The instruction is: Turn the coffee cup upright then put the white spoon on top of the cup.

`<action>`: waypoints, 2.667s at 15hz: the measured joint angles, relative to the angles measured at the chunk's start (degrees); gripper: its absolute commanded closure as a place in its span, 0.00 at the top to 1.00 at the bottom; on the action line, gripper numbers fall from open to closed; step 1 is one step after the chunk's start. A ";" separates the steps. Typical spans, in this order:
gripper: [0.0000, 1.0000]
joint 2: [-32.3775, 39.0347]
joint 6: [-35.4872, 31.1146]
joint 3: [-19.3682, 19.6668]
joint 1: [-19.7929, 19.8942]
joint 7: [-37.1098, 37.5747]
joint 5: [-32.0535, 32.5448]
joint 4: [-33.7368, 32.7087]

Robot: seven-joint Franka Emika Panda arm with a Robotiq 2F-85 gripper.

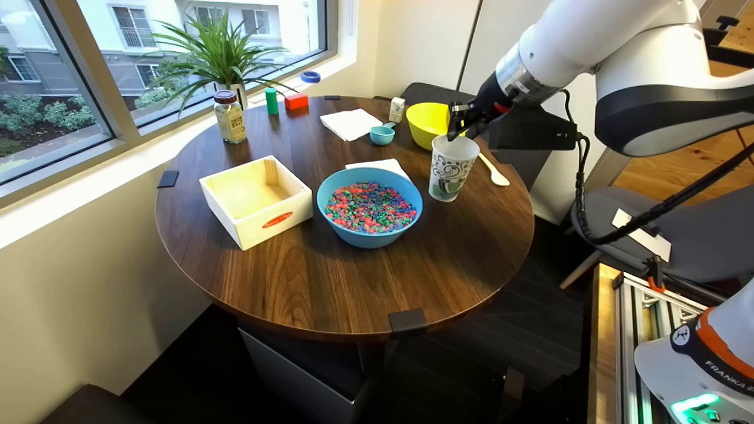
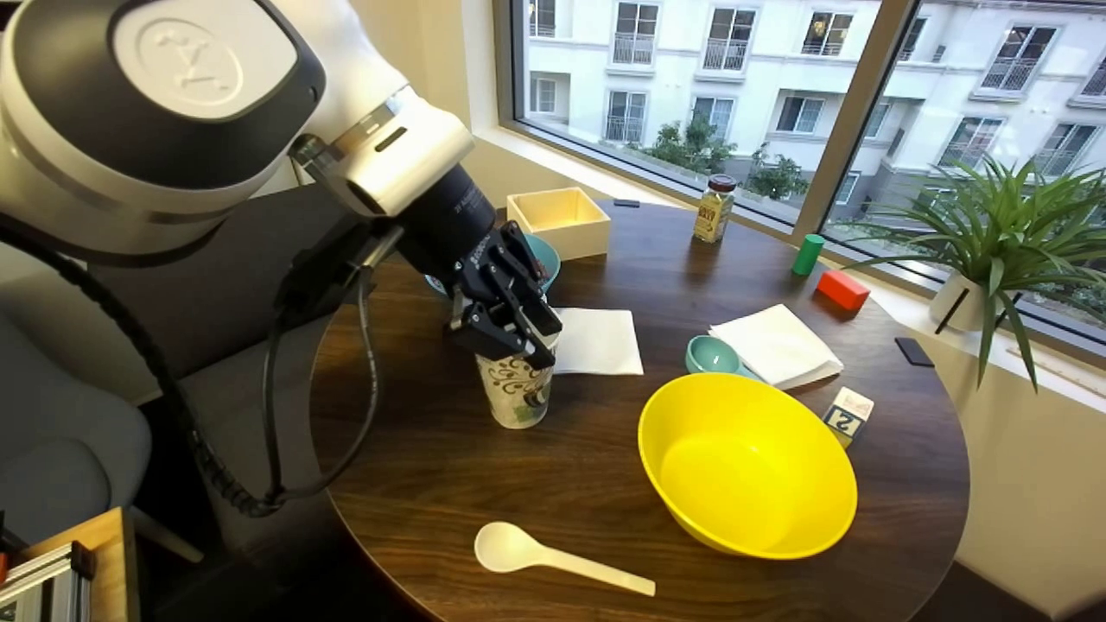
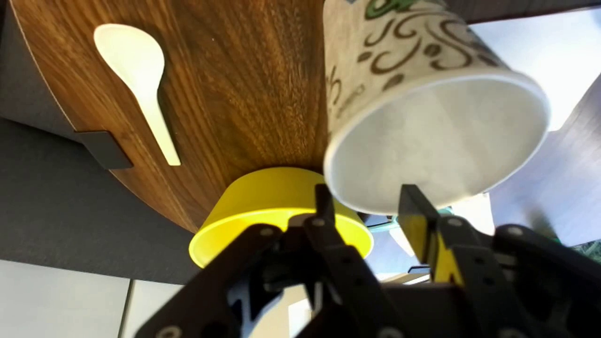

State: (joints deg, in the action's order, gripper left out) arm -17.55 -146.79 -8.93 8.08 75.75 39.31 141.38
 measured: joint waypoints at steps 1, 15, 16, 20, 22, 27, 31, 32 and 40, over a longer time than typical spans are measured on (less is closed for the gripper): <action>0.81 0.00 0.00 0.00 -0.04 0.00 0.00 0.01; 1.00 -3.88 3.26 8.88 -1.42 -24.80 -23.63 -0.14; 1.00 -4.31 5.54 9.72 -1.23 -26.94 -25.94 -0.38; 1.00 -5.32 15.43 11.25 1.14 -30.37 -29.47 -2.08; 1.00 -5.23 19.13 11.59 2.23 -31.15 -29.50 -2.84; 1.00 -3.24 20.53 13.04 3.72 -34.90 -29.59 -3.00; 1.00 -0.09 19.82 14.09 3.72 -39.31 -30.97 -3.08; 1.00 0.81 19.57 14.23 3.72 -40.39 -31.42 -3.19; 1.00 8.21 17.86 14.77 3.59 -44.27 -33.25 -6.34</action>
State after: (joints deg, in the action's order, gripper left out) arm -9.34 -128.93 5.84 11.67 31.49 6.06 135.04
